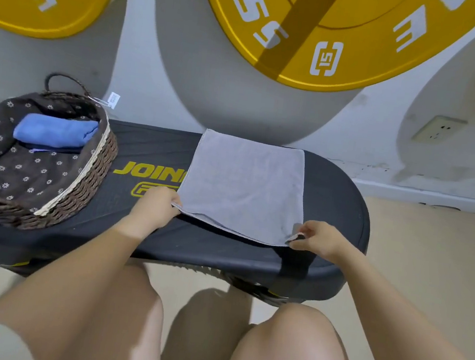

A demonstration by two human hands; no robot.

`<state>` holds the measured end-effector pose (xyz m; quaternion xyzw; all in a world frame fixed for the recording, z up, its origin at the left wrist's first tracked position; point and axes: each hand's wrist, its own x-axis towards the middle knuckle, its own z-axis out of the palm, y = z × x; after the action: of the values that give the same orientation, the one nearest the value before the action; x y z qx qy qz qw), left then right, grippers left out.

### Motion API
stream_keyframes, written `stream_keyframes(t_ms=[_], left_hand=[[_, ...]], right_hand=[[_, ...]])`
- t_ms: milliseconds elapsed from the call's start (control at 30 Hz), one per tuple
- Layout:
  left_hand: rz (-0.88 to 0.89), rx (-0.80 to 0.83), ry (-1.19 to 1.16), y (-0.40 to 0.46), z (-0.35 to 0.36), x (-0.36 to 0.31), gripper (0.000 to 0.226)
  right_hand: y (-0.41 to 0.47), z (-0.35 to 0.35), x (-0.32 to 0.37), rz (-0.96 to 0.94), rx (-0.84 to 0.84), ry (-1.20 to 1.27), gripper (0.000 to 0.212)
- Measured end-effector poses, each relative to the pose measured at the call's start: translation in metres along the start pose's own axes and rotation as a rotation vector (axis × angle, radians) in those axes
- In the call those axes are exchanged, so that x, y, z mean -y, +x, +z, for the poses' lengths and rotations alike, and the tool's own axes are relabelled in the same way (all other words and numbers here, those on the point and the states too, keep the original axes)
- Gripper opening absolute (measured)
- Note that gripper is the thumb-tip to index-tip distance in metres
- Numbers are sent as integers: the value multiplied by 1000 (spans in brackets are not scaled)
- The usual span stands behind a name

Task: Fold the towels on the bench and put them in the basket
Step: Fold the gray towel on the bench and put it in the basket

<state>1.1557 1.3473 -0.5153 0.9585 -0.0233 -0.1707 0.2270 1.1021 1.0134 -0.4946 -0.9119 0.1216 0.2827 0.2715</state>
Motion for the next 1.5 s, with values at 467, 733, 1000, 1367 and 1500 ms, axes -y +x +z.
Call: stream_keyframes(t_ms=[467, 733, 1000, 1367, 1500], left_hand=[[253, 234, 293, 1, 10, 29, 32], [198, 98, 41, 8, 13, 39, 10], [212, 14, 44, 8, 20, 41, 23], [184, 381, -127, -7, -9, 19, 21], [103, 293, -414, 6, -11, 17, 26]], right_hand=[[-14, 31, -24, -324, -1, -39, 32], [-11, 31, -21, -121, -104, 679, 17], [-4, 48, -25, -139, -315, 302, 15], [-11, 29, -23, -205, -62, 562, 22], [15, 21, -12, -167, -200, 641, 19]])
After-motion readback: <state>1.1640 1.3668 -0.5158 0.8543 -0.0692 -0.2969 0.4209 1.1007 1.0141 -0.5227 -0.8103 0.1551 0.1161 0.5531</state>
